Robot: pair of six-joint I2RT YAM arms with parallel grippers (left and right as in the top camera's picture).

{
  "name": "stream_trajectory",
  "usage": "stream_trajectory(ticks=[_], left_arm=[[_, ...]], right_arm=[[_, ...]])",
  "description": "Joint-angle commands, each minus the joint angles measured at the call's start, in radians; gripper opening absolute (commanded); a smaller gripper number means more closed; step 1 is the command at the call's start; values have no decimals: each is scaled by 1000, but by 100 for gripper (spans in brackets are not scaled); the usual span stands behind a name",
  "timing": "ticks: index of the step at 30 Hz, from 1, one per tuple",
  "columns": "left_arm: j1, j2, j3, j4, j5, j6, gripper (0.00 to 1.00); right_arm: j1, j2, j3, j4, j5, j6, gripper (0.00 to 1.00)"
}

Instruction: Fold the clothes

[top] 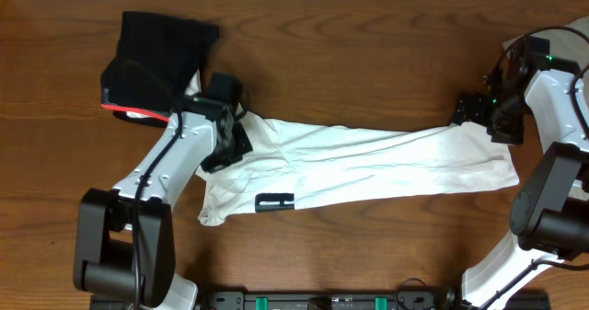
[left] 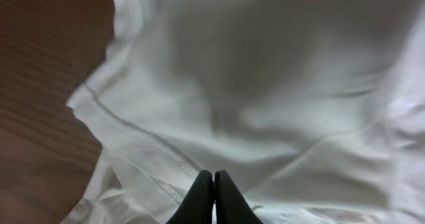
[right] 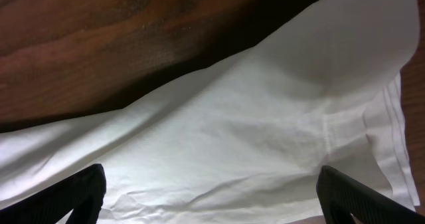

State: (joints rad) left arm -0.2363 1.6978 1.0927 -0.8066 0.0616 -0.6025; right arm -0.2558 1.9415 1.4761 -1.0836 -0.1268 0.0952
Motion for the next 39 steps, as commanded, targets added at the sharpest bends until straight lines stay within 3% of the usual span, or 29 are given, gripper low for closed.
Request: stream_trajectory(ticks=[1, 12, 19, 27, 30, 33, 34, 36, 37, 39], left_arm=[[3, 5, -43, 8, 42, -1, 6], [1, -31, -99, 5, 71, 53, 6], [1, -303, -6, 8, 140, 60, 6], [2, -572, -4, -6, 53, 60, 13], [2, -594, -4, -31, 31, 60, 32], [2, -587, -5, -53, 23, 60, 34], [2, -585, -7, -54, 23, 60, 39], [2, -576, -10, -53, 24, 60, 62], [2, -573, -10, -53, 24, 60, 79], [2, -568, -10, -57, 24, 60, 97]], right_arm=[[6, -19, -6, 0, -1, -7, 99], [6, -19, -6, 0, -1, -7, 99], [6, -19, -6, 0, -1, -7, 99], [6, -19, -6, 2, -1, -7, 99], [6, -19, -6, 65, -7, -7, 99], [5, -19, -6, 106, 20, -19, 99], [5, -19, -6, 102, 47, -55, 99], [1, -19, -6, 83, 106, -169, 99], [-6, -19, -6, 77, 107, -229, 99], [-18, -19, -6, 83, 68, -314, 99]])
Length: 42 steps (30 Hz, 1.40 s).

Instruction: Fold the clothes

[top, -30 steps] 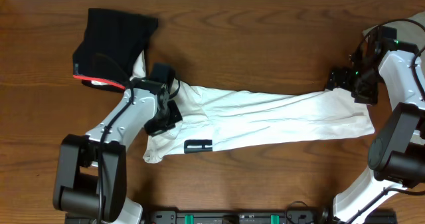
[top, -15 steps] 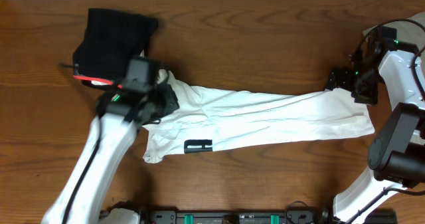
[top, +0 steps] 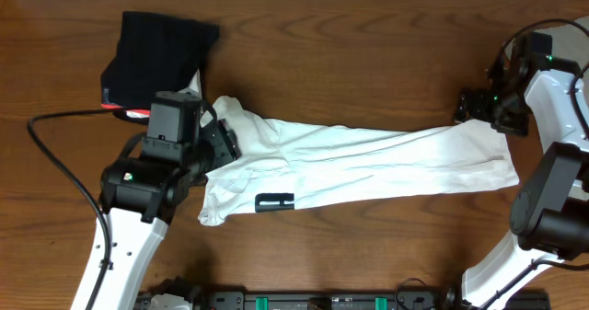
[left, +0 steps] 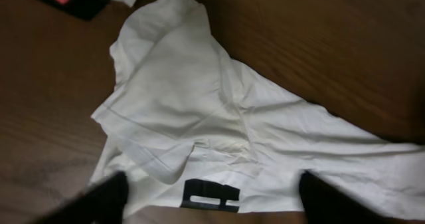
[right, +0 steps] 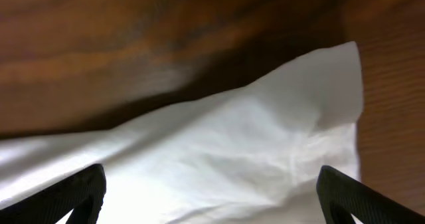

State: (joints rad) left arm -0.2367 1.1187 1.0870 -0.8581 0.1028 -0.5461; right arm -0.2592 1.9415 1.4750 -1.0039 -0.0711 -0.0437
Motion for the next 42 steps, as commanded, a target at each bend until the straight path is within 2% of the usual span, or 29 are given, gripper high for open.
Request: stream_trajectory(ticks=[1, 4, 8, 17, 26, 34, 42], left_arm=[[2, 13, -4, -5, -18, 3, 98], [2, 13, -4, -5, -18, 3, 98], [2, 13, -4, -5, -18, 3, 98], [2, 13, -4, -4, -18, 3, 98], [2, 13, -4, -5, -18, 3, 98], [2, 13, -4, -5, -18, 3, 98], [2, 13, -4, -5, -18, 3, 98]], right_arm=[[-24, -19, -5, 10, -4, -200, 99], [-65, -19, -5, 35, -51, -277, 99], [-134, -17, -6, 71, -69, -300, 99], [-251, 56, -6, 77, -233, -399, 87], [-252, 175, -20, 76, -254, -400, 85], [-250, 218, -32, 82, -195, -395, 82], [-250, 218, -32, 74, -187, -387, 69]])
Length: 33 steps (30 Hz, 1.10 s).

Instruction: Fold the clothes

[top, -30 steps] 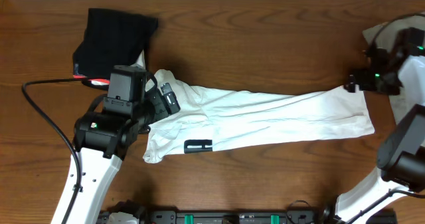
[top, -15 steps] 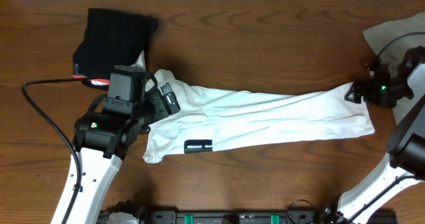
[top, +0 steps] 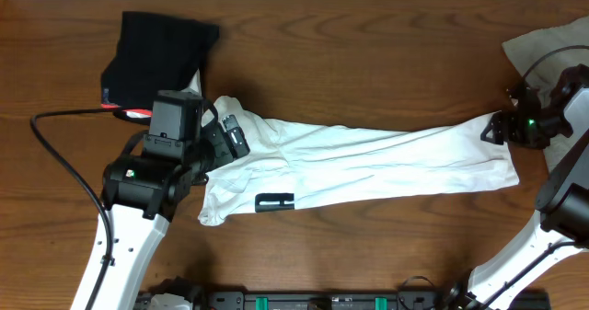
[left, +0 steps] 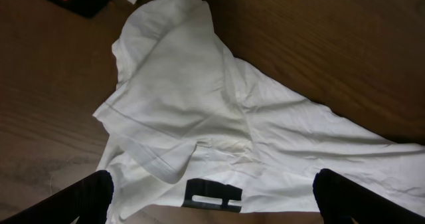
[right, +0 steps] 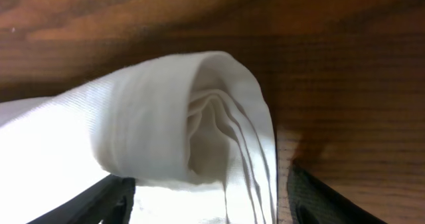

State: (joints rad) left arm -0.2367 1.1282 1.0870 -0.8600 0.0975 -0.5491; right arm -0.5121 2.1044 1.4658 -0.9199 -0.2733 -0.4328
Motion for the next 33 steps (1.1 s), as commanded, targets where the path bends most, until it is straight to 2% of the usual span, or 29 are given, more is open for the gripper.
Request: stream_trajectory(ticks=[1, 6, 10, 21, 26, 29, 30, 31, 33], left_arm=[[2, 3, -4, -3, -12, 6, 98], [2, 3, -4, -3, -12, 6, 98], [2, 3, -4, -3, -12, 6, 98], [2, 3, -4, -3, -12, 6, 98], [2, 3, -4, -2, -12, 6, 98], [2, 3, -4, -3, -12, 6, 98], [2, 3, -4, -3, -12, 6, 98], [2, 3, -4, -3, -12, 6, 98], [2, 3, -4, -3, -12, 6, 98]], right_arm=[[3, 55, -24, -14, 16, 3, 69], [16, 56, -70, 3, 23, 26, 71], [44, 56, -121, 37, 111, 84, 70], [129, 56, -206, 76, 227, 161, 54], [126, 56, -208, 32, 209, 215, 60], [126, 56, -211, 15, 208, 227, 60], [126, 56, -212, 14, 209, 227, 56], [126, 56, -212, 15, 209, 227, 48], [126, 56, -212, 23, 209, 227, 18]])
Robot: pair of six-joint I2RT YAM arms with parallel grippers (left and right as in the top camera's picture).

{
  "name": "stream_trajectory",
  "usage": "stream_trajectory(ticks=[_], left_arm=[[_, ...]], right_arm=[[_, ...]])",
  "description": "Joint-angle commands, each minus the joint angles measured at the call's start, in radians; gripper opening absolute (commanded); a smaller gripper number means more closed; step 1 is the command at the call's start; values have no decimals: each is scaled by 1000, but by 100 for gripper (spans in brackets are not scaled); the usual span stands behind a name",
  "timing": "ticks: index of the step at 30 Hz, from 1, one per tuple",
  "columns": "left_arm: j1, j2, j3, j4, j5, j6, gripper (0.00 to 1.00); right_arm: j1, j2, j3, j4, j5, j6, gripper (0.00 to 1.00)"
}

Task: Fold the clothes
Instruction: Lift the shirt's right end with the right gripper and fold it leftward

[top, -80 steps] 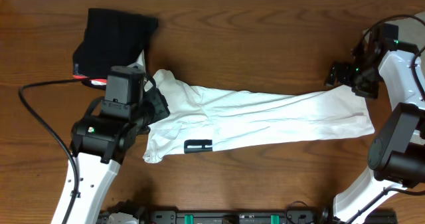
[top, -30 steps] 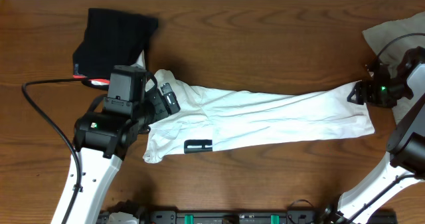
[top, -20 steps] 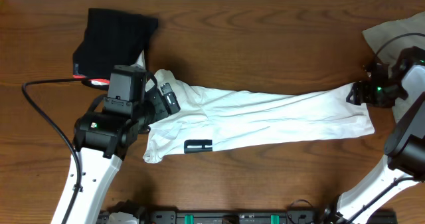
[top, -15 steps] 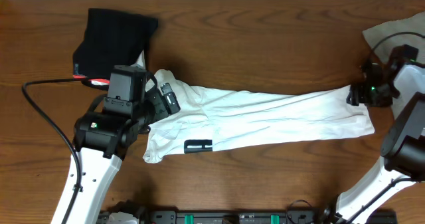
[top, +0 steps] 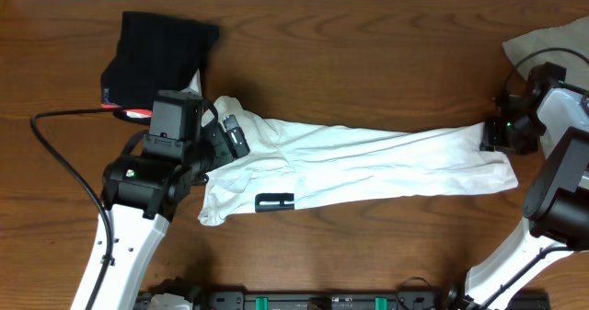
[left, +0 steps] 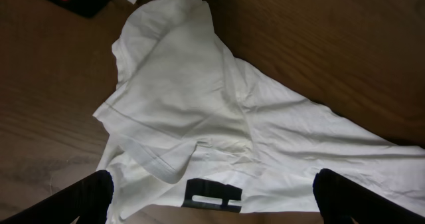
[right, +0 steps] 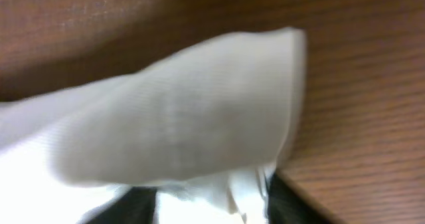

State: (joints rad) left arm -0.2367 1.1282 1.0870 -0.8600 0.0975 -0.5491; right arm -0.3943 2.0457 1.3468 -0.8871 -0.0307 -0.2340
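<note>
A long white shirt (top: 368,167) lies stretched across the table, with a black label (top: 274,201) near its left end. My left gripper (top: 225,135) hangs open above that bunched left end; its wrist view shows the shirt (left: 199,117) below and nothing between the fingers (left: 86,194). My right gripper (top: 502,133) sits at the shirt's far right upper corner. In the right wrist view the folded white edge (right: 179,117) fills the gap, with the fingers (right: 136,207) drawn in against it.
A folded black garment (top: 156,52) with a red edge lies at the back left, close to the left arm. A beige cloth (top: 543,39) sits in the back right corner. A black rail (top: 322,301) runs along the table's front edge.
My right gripper has moved slightly left and farther onto the shirt's right corner, and its fingers have narrowed around the fabric. The left arm and the shirt's left end are unchanged.
First my left gripper was shut low on the shirt's left end and the right was open over the right end. The left then stood raised and open. The right shifted to the shirt's right corner, and now grips it.
</note>
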Motion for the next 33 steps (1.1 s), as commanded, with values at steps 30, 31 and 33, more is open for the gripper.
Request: stream_trajectory(ticks=[30, 31, 33], left_arm=[[2, 3, -4, -3, -12, 6, 98], [2, 3, -4, -3, -12, 6, 98], [2, 3, -4, -2, -12, 6, 98]], right_arm=[[-255, 114, 539, -414, -23, 63, 1], [-254, 114, 562, -435, -44, 63, 1], [-248, 113, 603, -477, -93, 63, 1]])
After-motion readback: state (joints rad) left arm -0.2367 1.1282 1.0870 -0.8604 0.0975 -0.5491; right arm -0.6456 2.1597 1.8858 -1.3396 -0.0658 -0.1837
